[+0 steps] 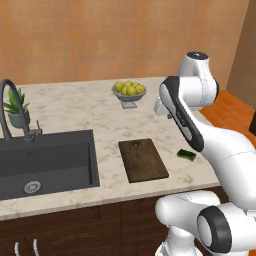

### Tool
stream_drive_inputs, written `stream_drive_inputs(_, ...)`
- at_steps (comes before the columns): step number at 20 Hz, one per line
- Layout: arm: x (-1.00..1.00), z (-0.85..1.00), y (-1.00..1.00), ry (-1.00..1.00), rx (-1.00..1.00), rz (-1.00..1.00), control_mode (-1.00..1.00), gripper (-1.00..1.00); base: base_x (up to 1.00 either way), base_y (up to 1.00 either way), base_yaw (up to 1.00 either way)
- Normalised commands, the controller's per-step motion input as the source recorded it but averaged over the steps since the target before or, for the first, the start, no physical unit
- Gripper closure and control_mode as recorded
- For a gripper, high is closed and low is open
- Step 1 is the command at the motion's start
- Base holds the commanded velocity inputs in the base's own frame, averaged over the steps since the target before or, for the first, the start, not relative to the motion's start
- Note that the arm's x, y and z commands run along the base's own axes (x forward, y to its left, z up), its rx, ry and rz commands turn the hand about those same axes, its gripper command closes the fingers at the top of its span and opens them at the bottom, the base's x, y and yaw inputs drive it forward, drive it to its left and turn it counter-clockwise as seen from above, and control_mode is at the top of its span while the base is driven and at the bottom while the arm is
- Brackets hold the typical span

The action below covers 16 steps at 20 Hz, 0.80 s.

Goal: Pick up the sponge from the counter and clean the cutting board by briefly scrubbing or pressing down on the cutting board. Once finished, release the sponge.

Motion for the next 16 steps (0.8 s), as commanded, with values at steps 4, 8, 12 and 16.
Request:
stream_drive_inputs(4, -0.52, -0.08, -0.23, -0.03, 0.01, -0.01, -1.0, -1.0, 0.0, 0.0, 0.0)
stream_drive_inputs(8, -0.62, -0.48, -0.41, 0.09, 0.0, -0.05, -1.0, -1.0, 0.0, 0.0, 0.0)
stream_drive_inputs(12, -0.13, -0.54, -0.32, 0.27, -0.01, -0.08, -1.0, -1.0, 0.0, 0.0, 0.0)
stream_drive_inputs(16, 0.14, -0.31, -0.29, 0.17, 0.0, -0.03, -1.0, -1.0, 0.0, 0.0, 0.0)
